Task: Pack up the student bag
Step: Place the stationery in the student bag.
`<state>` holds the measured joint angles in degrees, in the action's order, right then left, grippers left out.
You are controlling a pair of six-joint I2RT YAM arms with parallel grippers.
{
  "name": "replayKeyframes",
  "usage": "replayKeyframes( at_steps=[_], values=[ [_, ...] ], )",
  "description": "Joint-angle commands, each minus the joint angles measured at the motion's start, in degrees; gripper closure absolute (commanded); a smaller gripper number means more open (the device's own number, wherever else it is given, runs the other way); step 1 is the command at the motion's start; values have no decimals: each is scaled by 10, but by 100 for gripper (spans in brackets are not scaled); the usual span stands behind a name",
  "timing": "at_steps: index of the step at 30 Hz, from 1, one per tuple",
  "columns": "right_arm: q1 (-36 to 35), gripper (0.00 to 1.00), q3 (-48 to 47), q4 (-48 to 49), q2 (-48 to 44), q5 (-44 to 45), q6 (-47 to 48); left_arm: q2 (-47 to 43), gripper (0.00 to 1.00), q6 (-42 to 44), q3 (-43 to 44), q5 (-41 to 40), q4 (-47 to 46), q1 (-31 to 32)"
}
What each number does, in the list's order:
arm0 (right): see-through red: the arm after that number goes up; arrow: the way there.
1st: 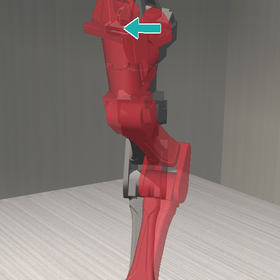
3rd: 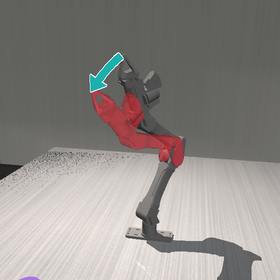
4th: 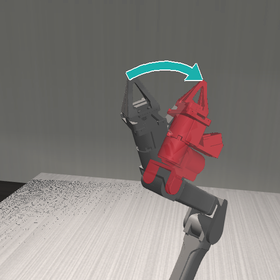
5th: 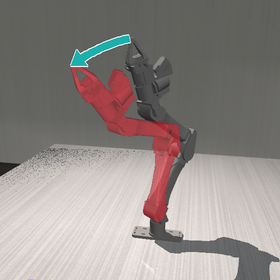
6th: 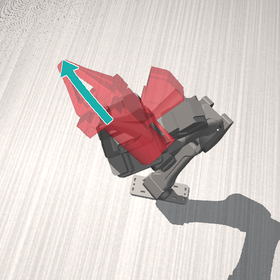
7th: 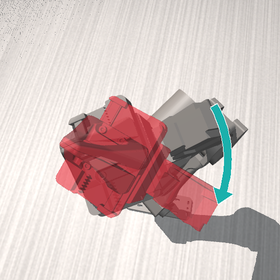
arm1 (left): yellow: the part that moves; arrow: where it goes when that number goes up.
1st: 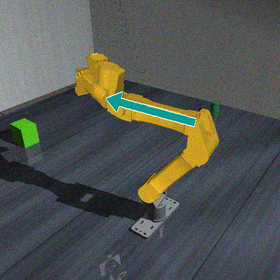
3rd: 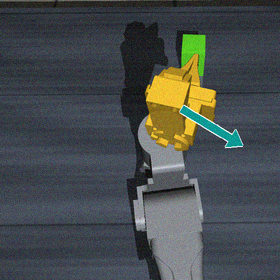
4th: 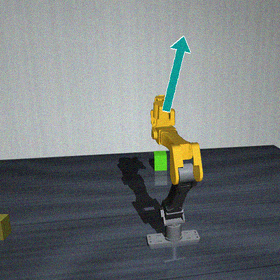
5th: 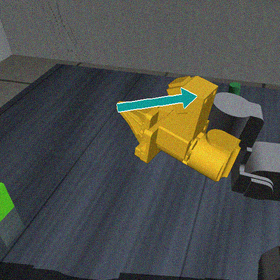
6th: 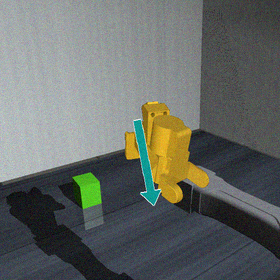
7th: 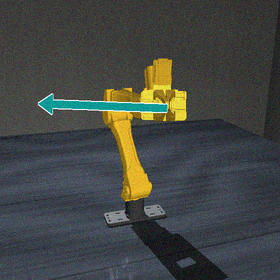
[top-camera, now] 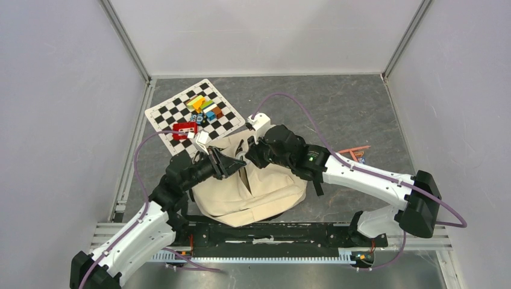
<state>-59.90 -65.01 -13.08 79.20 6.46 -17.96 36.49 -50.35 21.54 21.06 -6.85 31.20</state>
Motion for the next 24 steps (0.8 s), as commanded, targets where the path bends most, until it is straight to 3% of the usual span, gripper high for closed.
replayKeyframes(
  at_steps=[1,5,7,10,14,16,19,24],
  values=[
    [-5,100,1,25,-20,-14,6,-3,64,-32,-4,-3,-44,-2],
    [-6,99,2,19,-22,-11,13,-8,74,-34,-5,-12,-44,-3],
    [-6,97,-2,9,-22,-4,20,-10,86,-34,-5,-17,-43,-2],
    [-6,88,-6,-4,-27,10,27,-8,98,-30,0,-16,-35,-3],
    [-6,46,5,-13,-44,53,30,-15,98,-8,26,-45,59,-4],
    [-6,35,13,-15,-53,70,30,-17,98,-5,35,-76,126,-6],
    [-6,28,21,-16,-59,77,28,-11,98,-13,30,-78,148,-11],
    [-6,25,29,-16,-62,76,22,21,98,-22,28,-75,165,-19]
  ],
)
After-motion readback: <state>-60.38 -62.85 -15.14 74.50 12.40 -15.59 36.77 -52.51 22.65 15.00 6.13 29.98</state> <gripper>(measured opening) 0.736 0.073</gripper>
